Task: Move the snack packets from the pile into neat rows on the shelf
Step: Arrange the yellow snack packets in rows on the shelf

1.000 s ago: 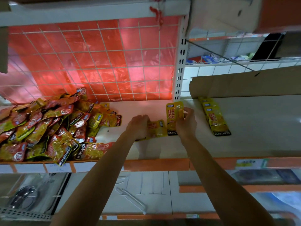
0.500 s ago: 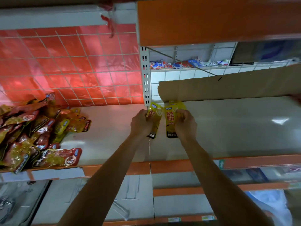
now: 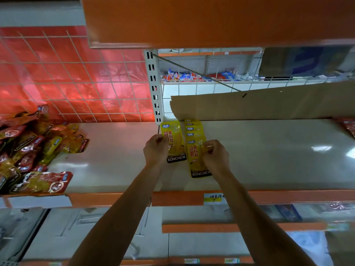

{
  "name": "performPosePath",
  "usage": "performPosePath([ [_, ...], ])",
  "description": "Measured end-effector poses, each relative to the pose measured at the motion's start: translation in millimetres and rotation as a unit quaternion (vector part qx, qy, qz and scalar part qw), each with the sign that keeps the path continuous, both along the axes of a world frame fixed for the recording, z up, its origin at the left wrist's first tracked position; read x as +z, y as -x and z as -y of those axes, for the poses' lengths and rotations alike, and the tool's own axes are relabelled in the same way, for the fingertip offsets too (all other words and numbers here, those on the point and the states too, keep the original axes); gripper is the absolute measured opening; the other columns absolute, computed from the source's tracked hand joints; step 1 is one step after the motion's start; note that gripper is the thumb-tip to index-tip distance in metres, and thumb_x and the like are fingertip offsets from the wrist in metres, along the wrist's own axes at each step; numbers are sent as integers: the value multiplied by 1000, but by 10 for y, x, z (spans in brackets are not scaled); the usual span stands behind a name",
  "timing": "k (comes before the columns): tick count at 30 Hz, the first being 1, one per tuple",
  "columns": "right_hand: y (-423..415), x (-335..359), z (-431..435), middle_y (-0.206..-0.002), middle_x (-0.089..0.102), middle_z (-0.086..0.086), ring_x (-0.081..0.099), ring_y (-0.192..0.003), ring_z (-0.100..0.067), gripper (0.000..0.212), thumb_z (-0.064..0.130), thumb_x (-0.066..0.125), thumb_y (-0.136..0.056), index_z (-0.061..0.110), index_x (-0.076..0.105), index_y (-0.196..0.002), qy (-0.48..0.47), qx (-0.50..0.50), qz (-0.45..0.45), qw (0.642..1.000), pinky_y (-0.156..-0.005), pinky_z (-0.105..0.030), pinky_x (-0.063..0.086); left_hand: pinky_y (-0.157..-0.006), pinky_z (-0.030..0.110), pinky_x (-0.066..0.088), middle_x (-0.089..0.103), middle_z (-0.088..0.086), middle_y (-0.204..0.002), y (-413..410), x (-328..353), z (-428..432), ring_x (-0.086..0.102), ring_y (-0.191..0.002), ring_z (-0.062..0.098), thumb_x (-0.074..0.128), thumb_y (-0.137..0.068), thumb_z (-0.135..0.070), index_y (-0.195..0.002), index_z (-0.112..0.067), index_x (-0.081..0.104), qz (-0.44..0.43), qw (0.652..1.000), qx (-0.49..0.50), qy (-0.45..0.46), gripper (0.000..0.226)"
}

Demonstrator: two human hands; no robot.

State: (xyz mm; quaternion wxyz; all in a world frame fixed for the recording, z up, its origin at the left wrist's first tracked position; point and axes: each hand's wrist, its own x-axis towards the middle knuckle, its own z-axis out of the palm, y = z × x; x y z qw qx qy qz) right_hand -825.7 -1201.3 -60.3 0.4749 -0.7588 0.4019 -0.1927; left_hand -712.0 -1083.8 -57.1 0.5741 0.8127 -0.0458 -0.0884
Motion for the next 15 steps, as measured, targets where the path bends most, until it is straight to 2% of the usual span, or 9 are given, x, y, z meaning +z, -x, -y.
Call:
performPosePath([
  [4, -21, -52, 10, -104, 65, -6, 62, -92, -23, 38, 0, 52, -82, 16, 58, -115, 13, 13, -23, 1000, -76, -39, 56, -89, 36, 49, 64, -3, -84, 29, -1, -16, 60, -92, 24, 56, -87, -20, -72, -24, 60, -24, 1000, 1, -7, 16],
  [6, -25, -77, 25, -106, 66, -6, 62, -96, -23, 37, 2, 56, -81, 15, 60, -115, 24, 13, -23, 999, -80, -40, 55, -89, 40, 52, 69, -4, -81, 35, -48, -17, 65, -90, 24, 62, -78, -28, -64, -26, 64, -41, 999, -22, 2, 14],
  [8, -28, -97, 46, -108, 67, -5, 61, -99, -22, 33, 3, 56, -82, 13, 61, -114, 30, 11, -15, 999, -82, -35, 52, -89, 44, 53, 73, -1, -84, 26, -127, -16, 68, -89, 25, 63, -67, -34, -67, -27, 68, -54, 997, -58, 7, 9],
  [11, -48, -77, 66, -105, 68, -3, 61, -98, -21, 28, 6, 57, -85, 12, 62, -111, 30, 5, -3, 1000, -79, -28, 46, -88, 46, 55, 74, 2, -86, 42, -152, -19, 71, -83, 24, 71, -68, -29, -77, -22, 70, -83, 991, -101, 2, 11],
  [13, -77, -72, 81, -103, 68, -2, 61, -97, -19, 27, 7, 57, -85, 14, 62, -111, 30, 1, 2, 1000, -78, -28, 46, -81, 40, 57, 73, 4, -83, 72, -90, -25, 69, -75, 20, 72, -79, -18, -78, -20, 69, -82, 990, -115, -10, 4],
  [15, -110, -83, 100, -102, 67, -1, 61, -96, -19, 28, 6, 57, -84, 16, 62, -110, 35, -3, 2, 999, -78, -27, 46, -63, 29, 53, 69, 5, -77, 67, -59, -34, 63, -63, 15, 68, -85, -11, -80, -16, 67, -87, 987, -135, -21, 7],
])
